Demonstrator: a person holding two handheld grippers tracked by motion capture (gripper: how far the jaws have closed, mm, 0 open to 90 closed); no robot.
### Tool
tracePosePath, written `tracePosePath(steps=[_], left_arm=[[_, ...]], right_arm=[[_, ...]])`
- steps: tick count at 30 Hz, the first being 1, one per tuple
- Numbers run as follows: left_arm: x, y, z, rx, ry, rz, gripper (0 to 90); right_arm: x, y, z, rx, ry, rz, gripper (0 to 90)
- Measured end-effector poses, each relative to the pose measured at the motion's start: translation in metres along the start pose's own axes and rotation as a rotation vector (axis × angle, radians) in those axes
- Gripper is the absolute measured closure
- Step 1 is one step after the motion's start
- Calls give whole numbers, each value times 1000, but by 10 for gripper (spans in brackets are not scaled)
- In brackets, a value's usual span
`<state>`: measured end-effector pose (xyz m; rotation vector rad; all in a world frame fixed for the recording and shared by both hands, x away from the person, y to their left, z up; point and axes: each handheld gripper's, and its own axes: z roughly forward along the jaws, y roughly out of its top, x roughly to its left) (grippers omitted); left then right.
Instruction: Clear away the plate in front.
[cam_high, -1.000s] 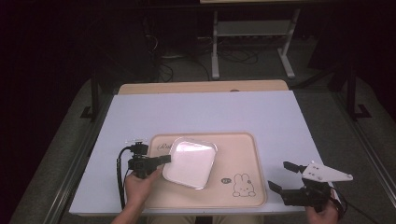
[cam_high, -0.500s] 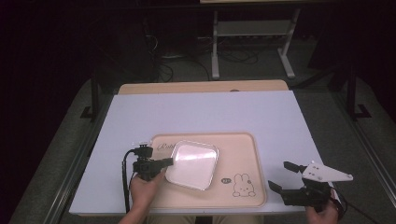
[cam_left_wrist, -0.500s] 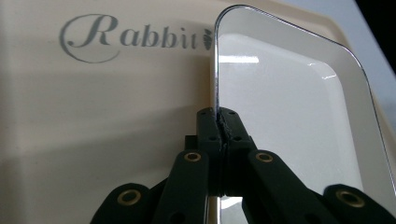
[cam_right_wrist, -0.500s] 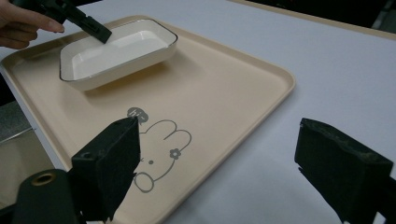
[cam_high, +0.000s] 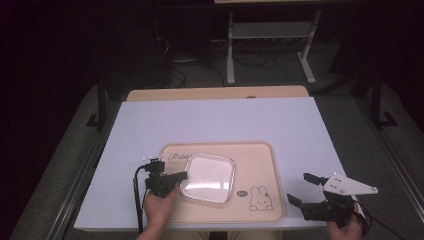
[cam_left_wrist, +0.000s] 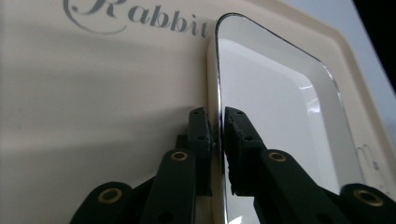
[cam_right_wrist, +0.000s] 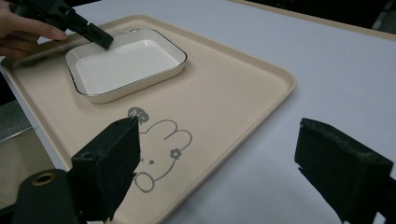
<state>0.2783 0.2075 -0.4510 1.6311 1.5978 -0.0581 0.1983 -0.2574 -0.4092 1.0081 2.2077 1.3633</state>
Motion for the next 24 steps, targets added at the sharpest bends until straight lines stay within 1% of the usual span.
tracePosePath(steps=[3, 5, 8, 10, 11, 13, 15, 16, 18, 21, 24], left_arm=[[-3, -5, -4, 12, -9, 12, 726], [-6, -10, -6, 21, -15, 29, 718], [-8, -15, -9, 28, -34, 31, 706], [-8, -19, -11, 28, -45, 19, 682], [-8, -21, -12, 29, -48, 21, 677], [-8, -24, -14, 29, -57, 17, 671], [-9, -26, -15, 36, -57, 26, 665], [-10, -27, -16, 34, -63, 20, 664], [-11, -28, -16, 39, -70, 24, 651], [-14, -30, -17, 29, -66, 38, 651], [-15, -31, -16, 30, -68, 40, 662]], right_arm=[[0, 0, 0, 3, 0, -1, 133], [0, 0, 0, 3, 0, -1, 133], [1, 0, 0, 3, -2, -1, 133], [1, 1, 0, 1, -1, -2, 133], [1, 1, 0, 1, -2, -2, 133], [1, 1, 0, 0, -1, -5, 133], [1, 1, 0, 1, -1, -2, 133], [1, 1, 0, 1, -1, -1, 133], [1, 1, 0, 1, 0, -2, 133], [1, 1, 1, 0, 2, -6, 133], [1, 1, 1, 0, 6, -10, 133]])
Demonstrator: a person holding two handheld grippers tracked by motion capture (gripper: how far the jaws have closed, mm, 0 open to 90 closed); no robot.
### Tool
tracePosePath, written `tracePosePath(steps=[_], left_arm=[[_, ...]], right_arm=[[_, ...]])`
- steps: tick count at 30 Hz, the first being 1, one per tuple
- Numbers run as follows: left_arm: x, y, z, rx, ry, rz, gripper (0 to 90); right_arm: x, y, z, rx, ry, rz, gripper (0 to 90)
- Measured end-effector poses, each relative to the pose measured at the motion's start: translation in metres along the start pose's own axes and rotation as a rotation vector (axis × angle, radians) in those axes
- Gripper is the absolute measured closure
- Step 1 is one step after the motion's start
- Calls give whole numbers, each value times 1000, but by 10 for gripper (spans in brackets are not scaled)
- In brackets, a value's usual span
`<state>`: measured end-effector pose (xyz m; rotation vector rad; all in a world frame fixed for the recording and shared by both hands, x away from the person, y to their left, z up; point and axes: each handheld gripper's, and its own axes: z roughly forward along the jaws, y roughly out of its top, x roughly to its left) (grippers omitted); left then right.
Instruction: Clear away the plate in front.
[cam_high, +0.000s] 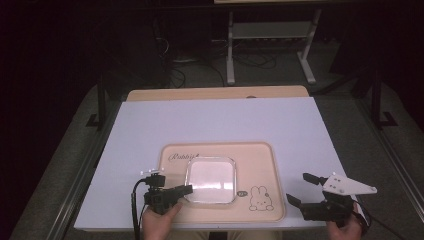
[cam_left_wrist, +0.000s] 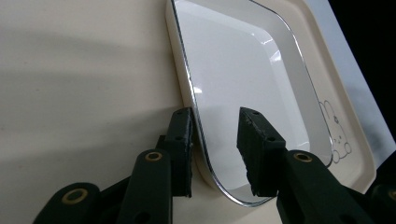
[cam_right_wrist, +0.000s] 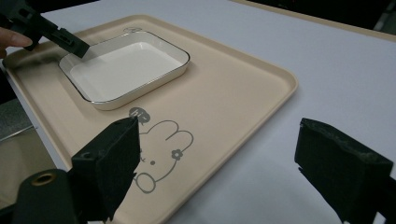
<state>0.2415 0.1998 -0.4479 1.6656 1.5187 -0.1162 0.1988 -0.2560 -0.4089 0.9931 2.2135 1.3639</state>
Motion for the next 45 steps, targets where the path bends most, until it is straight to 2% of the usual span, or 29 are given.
tracePosePath(steps=[1, 6, 9, 15, 17, 19, 22, 27, 34, 37, 39, 41, 45], left_arm=[[0, 0, 0, 3, 0, 10, 671], [0, 0, 4, 6, -5, 5, 697], [-2, -1, 6, 5, -1, 24, 697], [-2, 1, 1, -8, 13, 54, 654], [-2, 1, -3, -16, 32, 92, 631], [-1, 1, -7, -22, 25, 104, 613], [-2, 3, -12, -32, 36, 153, 582], [-2, 8, -18, -44, 17, 209, 535], [-5, 17, -28, -80, 20, 324, 479], [-5, 20, -32, -87, 0, 371, 459], [-6, 20, -35, -95, 1, 414, 439], [-8, 20, -37, -102, 20, 460, 427], [-8, 19, -43, -112, 19, 543, 407]], right_arm=[[0, 0, 0, 2, 0, 1, 133], [0, 0, 0, 3, 1, 1, 133], [0, 0, 1, 4, 2, 1, 133], [0, 0, 1, 7, 1, 2, 133], [0, 0, 1, 7, 1, 2, 133], [0, 0, 1, 7, 1, 1, 133], [0, 0, 1, 10, 0, -2, 133], [1, 0, 2, 14, -2, -5, 133], [0, 0, 3, 18, -10, -3, 133], [0, 0, 3, 22, -13, -1, 133], [0, 0, 3, 24, -14, -1, 133], [0, 0, 3, 26, -14, -2, 133], [0, 0, 3, 29, -17, -5, 133]])
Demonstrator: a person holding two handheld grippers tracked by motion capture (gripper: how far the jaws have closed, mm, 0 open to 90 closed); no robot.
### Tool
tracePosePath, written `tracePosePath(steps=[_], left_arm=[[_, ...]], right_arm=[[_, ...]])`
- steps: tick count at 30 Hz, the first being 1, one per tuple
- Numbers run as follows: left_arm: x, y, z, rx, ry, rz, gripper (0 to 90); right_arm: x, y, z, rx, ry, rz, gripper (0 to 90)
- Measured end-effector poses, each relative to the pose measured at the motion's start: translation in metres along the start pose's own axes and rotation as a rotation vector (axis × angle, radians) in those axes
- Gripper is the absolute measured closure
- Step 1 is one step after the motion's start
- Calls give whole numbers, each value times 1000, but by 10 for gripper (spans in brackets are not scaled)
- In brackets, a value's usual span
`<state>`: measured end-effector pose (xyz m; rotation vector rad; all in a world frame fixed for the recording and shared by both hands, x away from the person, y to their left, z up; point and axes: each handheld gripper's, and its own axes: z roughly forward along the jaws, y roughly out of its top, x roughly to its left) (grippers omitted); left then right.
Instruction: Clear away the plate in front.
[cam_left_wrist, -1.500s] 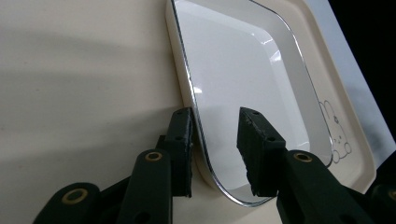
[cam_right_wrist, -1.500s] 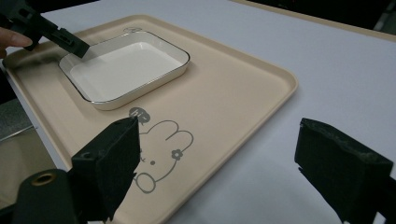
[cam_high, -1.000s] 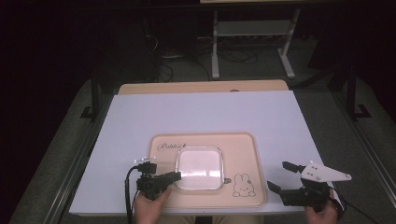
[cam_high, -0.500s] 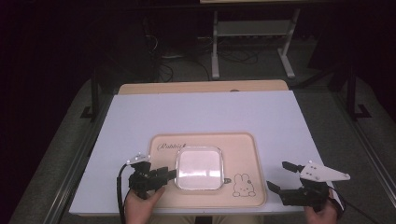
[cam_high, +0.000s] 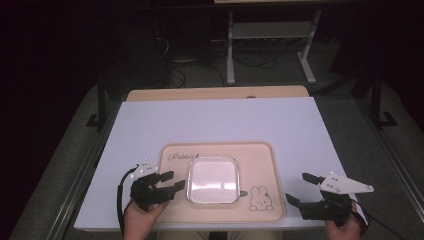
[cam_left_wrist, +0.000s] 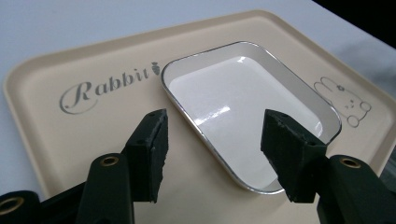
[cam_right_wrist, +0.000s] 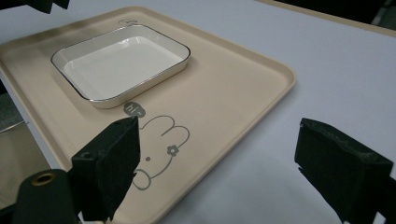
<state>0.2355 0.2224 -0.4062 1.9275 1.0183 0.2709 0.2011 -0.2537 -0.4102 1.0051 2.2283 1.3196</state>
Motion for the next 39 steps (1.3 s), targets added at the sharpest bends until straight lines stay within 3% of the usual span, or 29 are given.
tracePosePath(steps=[4, 11, 23, 27, 33, 39], left_arm=[[1, -2, -4, -6, -9, 53, 384], [3, -9, -11, -10, -10, 110, 322], [-1, -18, -4, 18, -65, 187, 287], [0, -19, -2, 19, -80, 167, 287], [0, -19, 1, 22, -77, 180, 286], [2, -20, 2, 17, -94, 153, 287]], right_arm=[[0, 0, 0, 2, -1, -2, 133], [0, 0, 1, 7, -5, 3, 133], [0, 1, 1, 7, 17, -6, 133], [2, 2, 3, 20, 28, -11, 133], [4, 2, 3, 20, 34, -21, 133], [1, 2, 6, 27, 41, -15, 133]])
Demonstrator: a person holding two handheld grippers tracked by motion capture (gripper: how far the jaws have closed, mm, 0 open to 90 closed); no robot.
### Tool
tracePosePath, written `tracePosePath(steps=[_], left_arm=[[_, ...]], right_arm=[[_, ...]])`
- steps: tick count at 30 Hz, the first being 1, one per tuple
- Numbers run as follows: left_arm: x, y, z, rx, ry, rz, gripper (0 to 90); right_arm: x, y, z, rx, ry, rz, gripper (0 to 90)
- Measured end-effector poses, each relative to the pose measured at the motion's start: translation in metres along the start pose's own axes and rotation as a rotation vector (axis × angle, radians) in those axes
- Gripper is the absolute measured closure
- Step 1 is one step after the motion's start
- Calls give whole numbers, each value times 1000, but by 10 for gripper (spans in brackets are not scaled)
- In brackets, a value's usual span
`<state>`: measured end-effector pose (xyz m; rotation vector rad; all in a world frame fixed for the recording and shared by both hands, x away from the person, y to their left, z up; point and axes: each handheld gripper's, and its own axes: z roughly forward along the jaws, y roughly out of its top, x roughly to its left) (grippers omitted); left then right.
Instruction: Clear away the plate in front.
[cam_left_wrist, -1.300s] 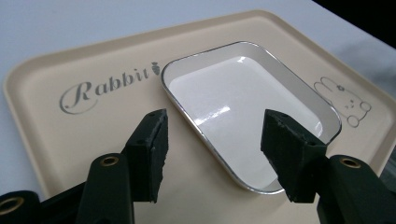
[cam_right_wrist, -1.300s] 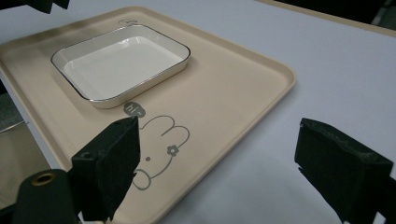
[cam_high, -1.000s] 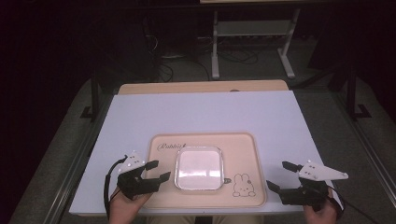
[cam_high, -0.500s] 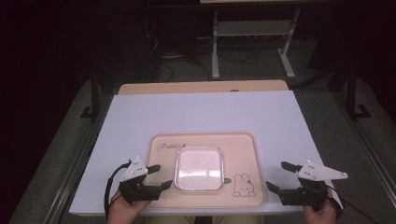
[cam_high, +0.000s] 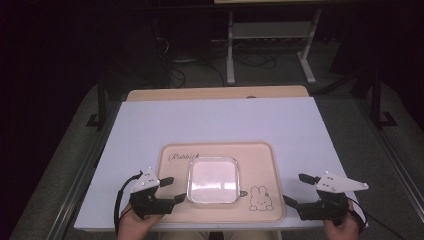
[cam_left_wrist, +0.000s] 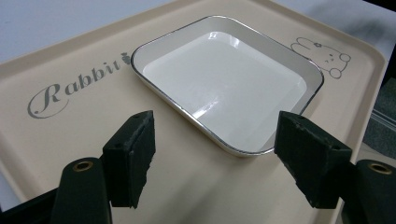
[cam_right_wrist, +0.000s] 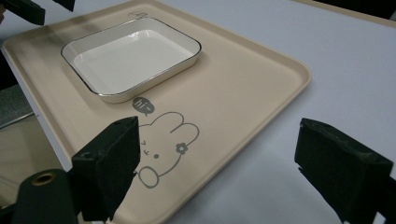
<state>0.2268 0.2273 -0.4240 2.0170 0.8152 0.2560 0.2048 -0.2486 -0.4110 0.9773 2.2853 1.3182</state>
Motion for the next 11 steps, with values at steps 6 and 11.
tracePosePath(steps=[6, 11], left_arm=[[0, -1, 0, 8, -1, -11, 291], [2, -3, 0, 22, 2, -23, 309]], right_arm=[[-1, 1, 2, 6, 6, 1, 133], [0, 1, 3, 5, 9, -5, 133]])
